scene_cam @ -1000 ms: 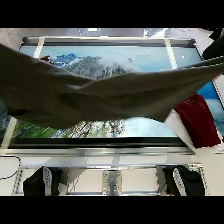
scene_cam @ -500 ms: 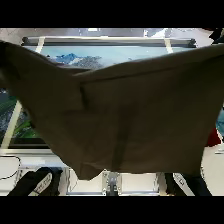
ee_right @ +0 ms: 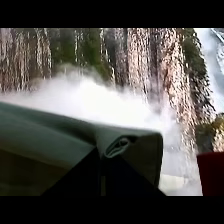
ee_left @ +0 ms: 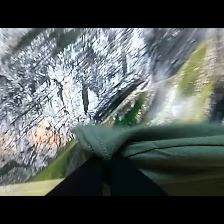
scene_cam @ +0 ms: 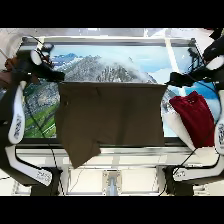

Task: Fold the shirts.

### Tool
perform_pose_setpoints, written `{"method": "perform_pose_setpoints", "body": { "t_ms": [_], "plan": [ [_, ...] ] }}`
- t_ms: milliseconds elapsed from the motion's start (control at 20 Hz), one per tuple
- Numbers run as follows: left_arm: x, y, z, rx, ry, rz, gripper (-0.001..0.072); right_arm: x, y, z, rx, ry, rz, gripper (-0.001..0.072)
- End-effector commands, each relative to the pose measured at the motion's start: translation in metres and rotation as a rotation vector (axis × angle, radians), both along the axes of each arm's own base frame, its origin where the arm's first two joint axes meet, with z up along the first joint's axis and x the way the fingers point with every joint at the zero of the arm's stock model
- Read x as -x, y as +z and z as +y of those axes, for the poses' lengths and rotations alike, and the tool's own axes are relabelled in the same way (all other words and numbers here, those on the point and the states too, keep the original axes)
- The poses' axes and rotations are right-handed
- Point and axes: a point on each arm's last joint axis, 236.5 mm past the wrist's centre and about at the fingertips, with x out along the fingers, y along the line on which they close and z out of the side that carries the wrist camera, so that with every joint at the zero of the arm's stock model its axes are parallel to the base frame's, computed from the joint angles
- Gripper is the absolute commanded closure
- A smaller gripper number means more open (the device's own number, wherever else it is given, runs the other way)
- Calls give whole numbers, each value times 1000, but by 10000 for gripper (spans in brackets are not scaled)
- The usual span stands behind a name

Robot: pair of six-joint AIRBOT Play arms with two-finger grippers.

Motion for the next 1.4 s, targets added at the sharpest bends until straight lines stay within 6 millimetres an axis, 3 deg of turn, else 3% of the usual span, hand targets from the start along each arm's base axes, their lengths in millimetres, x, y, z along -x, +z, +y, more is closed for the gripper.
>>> {"method": "perform_pose_setpoints", "body": {
  "t_ms": [0,50,150,400,550,700,850,1000,1050,1100,1150,1200,1250,1350],
  "plan": [
    [-25,-60,16,-62,-2,16,695,-48,-53,-5,-78,-126,-35,703],
    [-27,-56,18,-61,0,1,694,-54,-49,-6,-81,-139,-60,703],
    [-19,-44,20,-52,26,13,695,-48,-44,-3,-77,-106,-42,703],
    [32,-16,21,-37,55,154,695,16,-49,-4,27,59,151,703],
    [66,-32,22,-33,64,294,695,48,-67,-2,37,92,232,703],
    [94,-65,-7,85,54,403,694,64,-101,10,6,82,281,703],
    [114,-86,-10,95,55,472,694,66,-120,22,20,83,271,702],
    [122,-93,-8,90,60,500,691,60,-121,27,25,84,251,700],
    [122,-93,-8,91,60,499,651,62,-118,27,23,90,258,656],
    [122,-92,-8,91,60,497,466,65,-113,28,18,104,276,520],
    [121,-89,-8,92,60,490,189,70,-107,28,18,126,298,371],
    [120,-81,-10,97,58,470,10,75,-95,29,19,154,322,359],
    [118,-66,-15,121,55,433,-1,81,-81,25,41,180,339,369],
    [116,-18,-20,148,38,316,-1,85,-46,-2,166,193,315,368]
  ]
}}
